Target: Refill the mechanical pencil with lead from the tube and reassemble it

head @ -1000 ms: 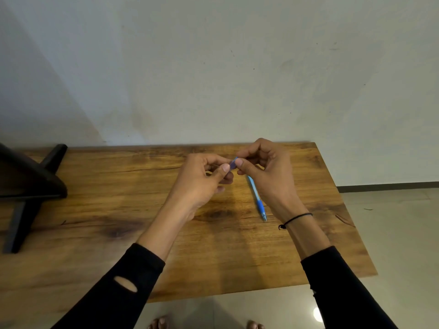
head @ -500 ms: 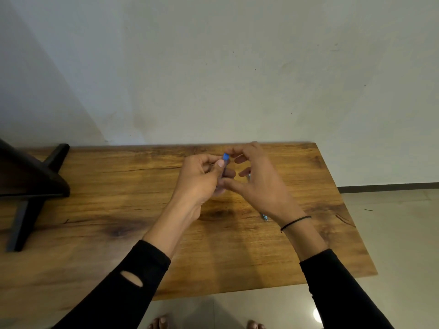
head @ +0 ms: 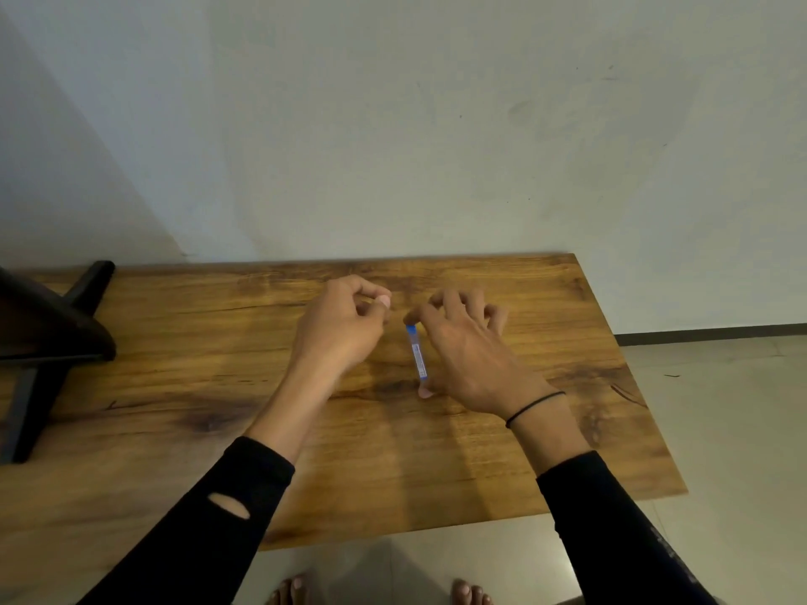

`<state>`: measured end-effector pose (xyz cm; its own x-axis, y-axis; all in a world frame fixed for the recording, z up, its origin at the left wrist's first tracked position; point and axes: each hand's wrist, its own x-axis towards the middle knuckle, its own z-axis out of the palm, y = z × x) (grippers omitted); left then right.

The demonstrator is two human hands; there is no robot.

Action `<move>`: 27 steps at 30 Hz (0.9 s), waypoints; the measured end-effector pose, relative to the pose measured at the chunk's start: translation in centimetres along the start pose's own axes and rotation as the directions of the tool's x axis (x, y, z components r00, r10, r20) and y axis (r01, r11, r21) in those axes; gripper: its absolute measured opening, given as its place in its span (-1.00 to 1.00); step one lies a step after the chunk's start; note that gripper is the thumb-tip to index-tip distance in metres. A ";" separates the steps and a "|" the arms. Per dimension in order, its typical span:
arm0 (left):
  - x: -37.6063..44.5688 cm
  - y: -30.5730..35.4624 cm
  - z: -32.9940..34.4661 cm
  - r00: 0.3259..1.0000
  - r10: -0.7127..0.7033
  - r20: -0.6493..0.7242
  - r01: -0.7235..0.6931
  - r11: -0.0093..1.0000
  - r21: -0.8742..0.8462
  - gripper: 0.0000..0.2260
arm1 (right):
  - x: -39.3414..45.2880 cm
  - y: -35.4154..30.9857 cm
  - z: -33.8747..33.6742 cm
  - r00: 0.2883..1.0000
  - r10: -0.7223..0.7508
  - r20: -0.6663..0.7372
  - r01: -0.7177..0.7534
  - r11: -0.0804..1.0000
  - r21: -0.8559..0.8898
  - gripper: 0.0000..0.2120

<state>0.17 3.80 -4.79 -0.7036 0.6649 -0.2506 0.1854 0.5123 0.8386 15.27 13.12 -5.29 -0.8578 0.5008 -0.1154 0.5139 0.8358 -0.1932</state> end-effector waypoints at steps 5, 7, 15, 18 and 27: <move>-0.3 0.0 0.2 0.998 0.050 -0.030 -0.046 0.992 0.117 -0.92 | 0.5 0.1 1.3 1.000 -0.014 0.024 0.014 1.000 0.002 -0.14; -0.4 -0.2 0.2 0.994 0.099 -0.053 -0.087 0.976 0.201 -0.92 | 0.6 0.3 1.7 0.999 -0.021 0.026 0.021 1.000 0.004 -0.18; -0.2 -1.6 0.3 0.952 0.254 -0.171 -0.232 0.963 0.136 -0.92 | 0.6 1.3 1.6 1.000 -0.016 -0.002 0.016 0.994 0.113 -0.10; -0.1 -2.6 0.7 0.922 0.330 -0.204 -0.295 0.937 0.186 -0.93 | 0.7 1.7 1.8 0.991 -0.003 -0.136 0.036 0.971 0.238 -0.41; -2.5 -3.3 1.3 0.862 0.460 -0.212 -0.365 0.855 0.368 -0.93 | -0.3 0.6 3.0 0.924 0.064 -0.377 0.033 0.969 0.246 -0.90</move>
<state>2.17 1.17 -7.53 -0.6671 0.6936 0.2719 0.6679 0.3950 0.6308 15.89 12.79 -8.33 -0.7597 0.6010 0.2483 0.4692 0.7710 -0.4306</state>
